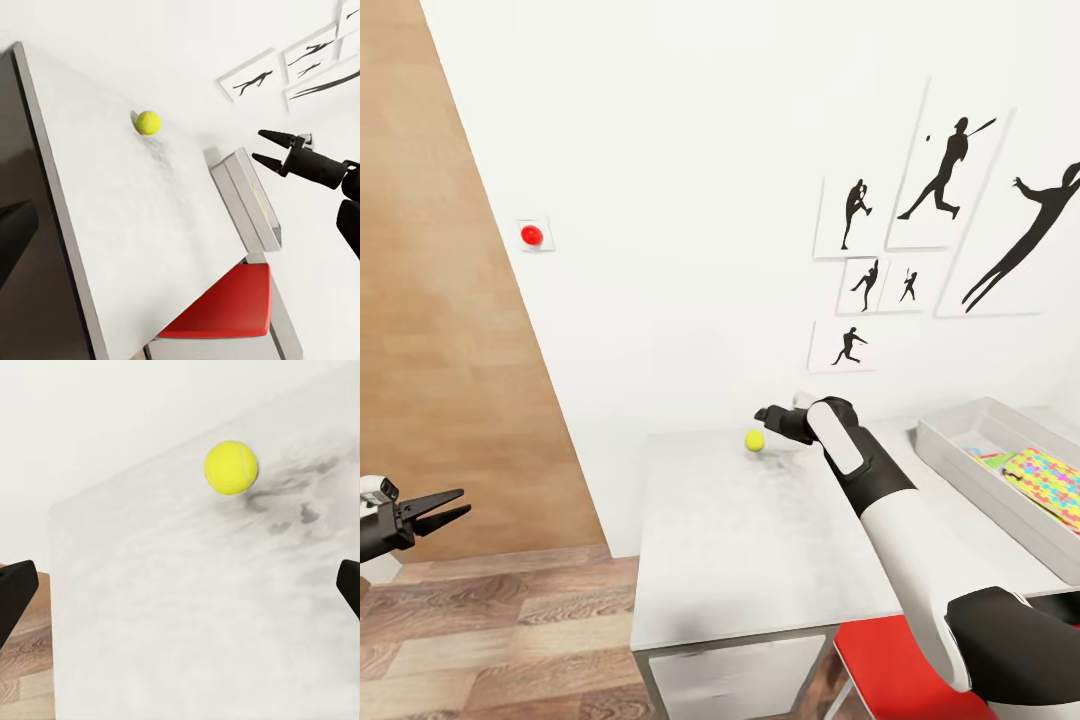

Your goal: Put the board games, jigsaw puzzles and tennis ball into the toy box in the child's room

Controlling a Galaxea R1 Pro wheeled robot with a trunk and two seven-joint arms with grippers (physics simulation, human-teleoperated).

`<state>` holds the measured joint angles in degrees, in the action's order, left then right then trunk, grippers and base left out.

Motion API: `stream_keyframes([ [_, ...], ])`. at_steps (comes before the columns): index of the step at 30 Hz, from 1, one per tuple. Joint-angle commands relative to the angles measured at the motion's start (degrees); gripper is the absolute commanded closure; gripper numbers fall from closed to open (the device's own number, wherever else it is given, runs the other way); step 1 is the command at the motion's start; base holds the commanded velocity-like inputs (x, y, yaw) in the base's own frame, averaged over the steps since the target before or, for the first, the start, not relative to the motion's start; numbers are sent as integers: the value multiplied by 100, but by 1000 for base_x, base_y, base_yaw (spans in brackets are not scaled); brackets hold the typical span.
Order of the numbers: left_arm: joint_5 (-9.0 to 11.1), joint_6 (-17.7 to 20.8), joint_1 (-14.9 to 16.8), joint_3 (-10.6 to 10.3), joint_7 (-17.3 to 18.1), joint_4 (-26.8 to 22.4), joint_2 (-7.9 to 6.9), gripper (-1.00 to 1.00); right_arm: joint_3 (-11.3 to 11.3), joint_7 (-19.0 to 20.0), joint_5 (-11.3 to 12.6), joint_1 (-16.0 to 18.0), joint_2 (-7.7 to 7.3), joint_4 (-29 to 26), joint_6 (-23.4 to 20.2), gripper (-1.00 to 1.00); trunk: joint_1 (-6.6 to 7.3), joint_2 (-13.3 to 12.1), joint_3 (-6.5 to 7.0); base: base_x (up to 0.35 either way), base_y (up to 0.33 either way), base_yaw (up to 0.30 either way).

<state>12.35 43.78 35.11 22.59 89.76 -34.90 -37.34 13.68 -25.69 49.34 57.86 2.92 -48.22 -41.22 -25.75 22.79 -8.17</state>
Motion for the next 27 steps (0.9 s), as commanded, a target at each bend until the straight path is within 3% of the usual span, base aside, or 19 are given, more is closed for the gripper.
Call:
stream_keyframes([
  [1, -4, 61, 5, 0, 24, 1, -1, -100, 11, -59, 60, 6, -2, -5, -2, -100, -4, 13, -13, 0, 7, 0],
  [11, -13, 59, 5, 0, 24, 1, -1, -100, 12, -59, 56, 6, -17, -4, -1, -100, -4, 13, -13, 14, 91, 0],
  [27, -7, 52, 5, 0, 24, 1, -1, -100, 12, -59, 52, 6, -19, -11, -1, -100, -4, 13, -13, 178, 4, 0],
])
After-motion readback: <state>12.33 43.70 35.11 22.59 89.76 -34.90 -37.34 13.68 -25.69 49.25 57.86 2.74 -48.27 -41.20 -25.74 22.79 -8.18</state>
